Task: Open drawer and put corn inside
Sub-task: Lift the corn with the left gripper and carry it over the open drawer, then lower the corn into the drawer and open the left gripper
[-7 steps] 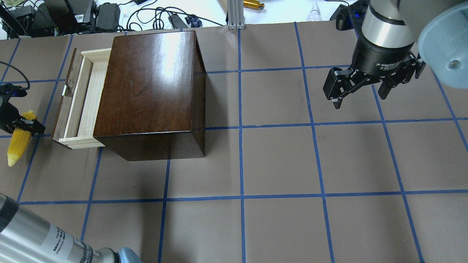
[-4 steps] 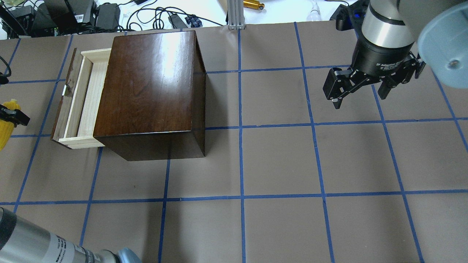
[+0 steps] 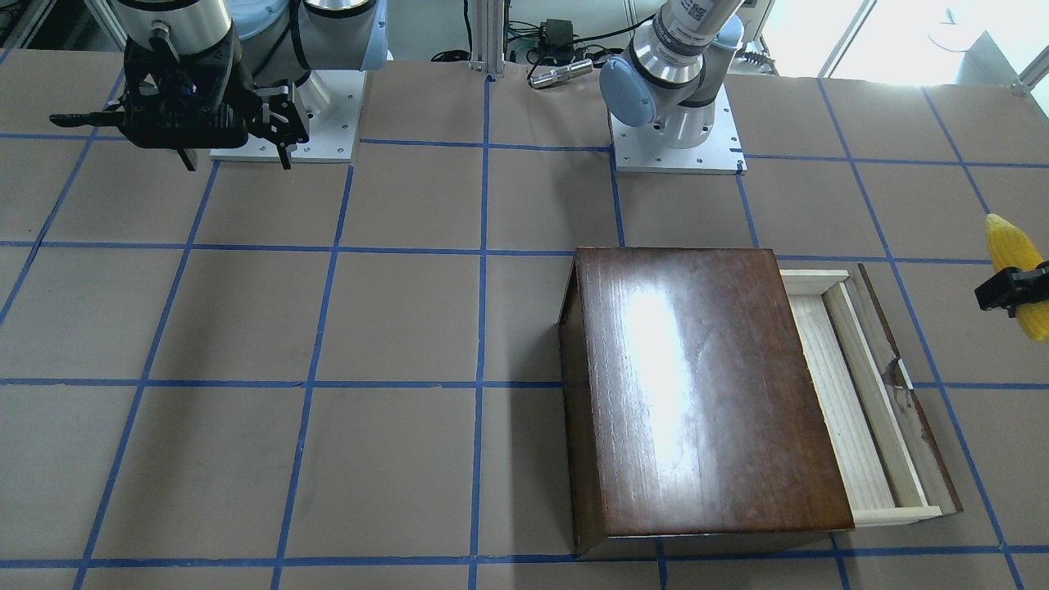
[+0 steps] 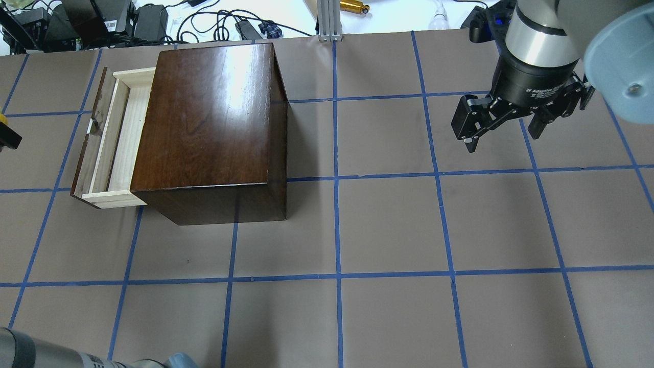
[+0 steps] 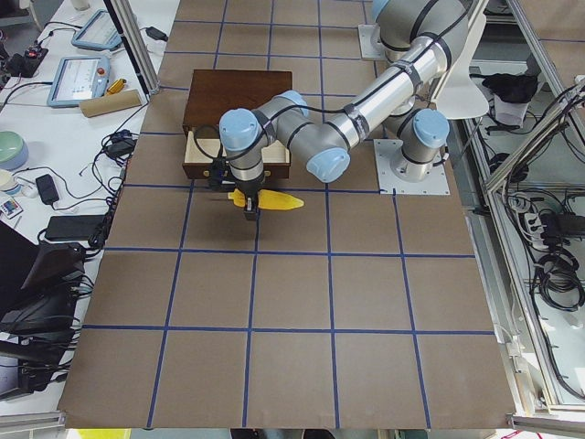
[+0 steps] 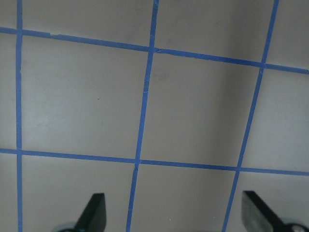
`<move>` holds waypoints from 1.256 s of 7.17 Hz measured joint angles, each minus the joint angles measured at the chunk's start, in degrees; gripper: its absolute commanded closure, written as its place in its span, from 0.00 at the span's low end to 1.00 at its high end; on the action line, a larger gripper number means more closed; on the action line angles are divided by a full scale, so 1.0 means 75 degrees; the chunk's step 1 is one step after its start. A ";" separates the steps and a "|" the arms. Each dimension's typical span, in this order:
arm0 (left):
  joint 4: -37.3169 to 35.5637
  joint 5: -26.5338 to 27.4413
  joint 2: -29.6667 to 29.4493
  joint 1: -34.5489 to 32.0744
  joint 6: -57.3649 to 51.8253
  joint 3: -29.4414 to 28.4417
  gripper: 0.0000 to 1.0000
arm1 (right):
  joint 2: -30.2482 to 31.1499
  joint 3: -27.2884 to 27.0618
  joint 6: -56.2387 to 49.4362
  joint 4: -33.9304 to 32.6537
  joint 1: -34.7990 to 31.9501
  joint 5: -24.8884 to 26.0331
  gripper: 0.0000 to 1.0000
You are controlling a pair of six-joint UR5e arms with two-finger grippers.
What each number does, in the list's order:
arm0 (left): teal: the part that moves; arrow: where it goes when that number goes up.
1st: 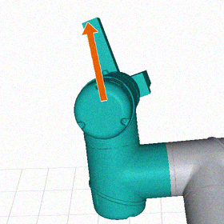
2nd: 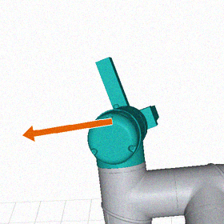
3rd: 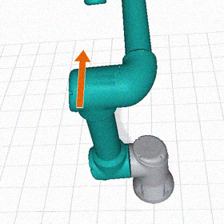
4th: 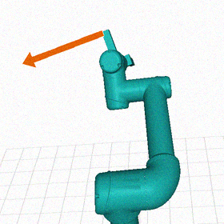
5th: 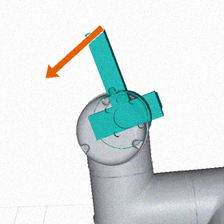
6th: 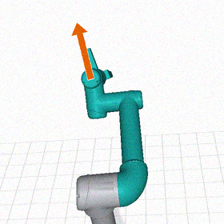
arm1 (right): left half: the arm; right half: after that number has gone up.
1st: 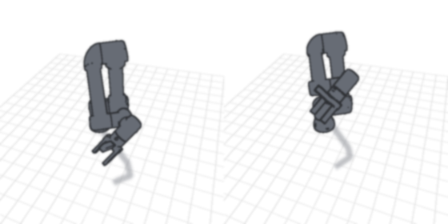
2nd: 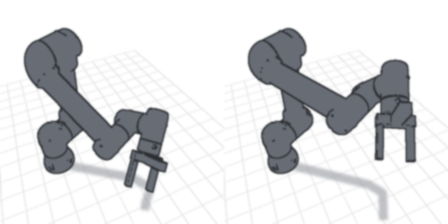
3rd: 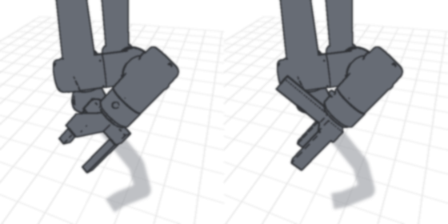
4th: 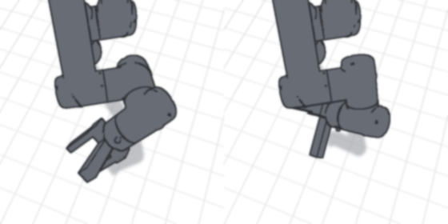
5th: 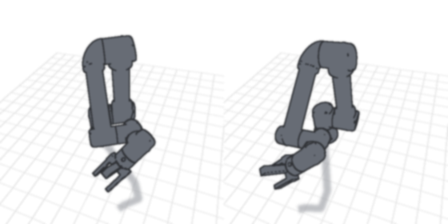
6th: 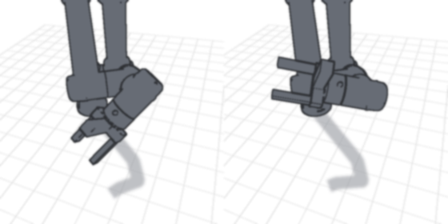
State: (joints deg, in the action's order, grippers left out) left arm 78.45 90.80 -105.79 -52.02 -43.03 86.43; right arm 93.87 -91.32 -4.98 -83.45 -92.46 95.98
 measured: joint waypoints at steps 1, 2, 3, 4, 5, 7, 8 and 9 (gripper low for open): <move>0.0073 -0.0050 0.0181 -0.0460 0.0460 0.0021 1.00 | 0.0000 0.0000 0.0002 0.0000 0.0000 0.0000 0.00; 0.0098 -0.0075 0.0284 -0.0964 0.1064 0.0061 1.00 | 0.0000 0.0000 0.0002 -0.0003 0.0000 0.0000 0.00; 0.0104 -0.0140 0.0317 -0.1446 0.1754 0.0093 1.00 | 0.0000 0.0000 0.0003 -0.0004 0.0000 0.0000 0.00; 0.0088 -0.0277 0.0290 -0.1852 0.2398 0.0109 1.00 | -0.0002 0.0000 0.0000 -0.0003 0.0000 0.0000 0.00; 0.0051 -0.0385 0.0229 -0.2130 0.2789 0.0118 1.00 | -0.0004 0.0000 -0.0003 -0.0001 0.0000 0.0000 0.00; 0.0000 -0.0456 0.0032 -0.2299 0.2846 0.0147 1.00 | -0.0004 0.0000 -0.0001 0.0003 0.0000 0.0000 0.00; -0.0011 -0.0456 -0.0074 -0.2307 0.2801 0.0154 0.03 | -0.0005 0.0000 0.0004 0.0003 0.0000 0.0000 0.00; -0.0015 -0.0451 -0.0142 -0.2308 0.2782 0.0158 0.00 | -0.0004 0.0000 0.0007 0.0001 0.0000 0.0000 0.00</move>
State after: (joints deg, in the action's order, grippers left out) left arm 78.33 87.42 -106.85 -69.33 -22.17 87.61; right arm 93.84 -91.32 -4.93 -83.45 -92.46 95.97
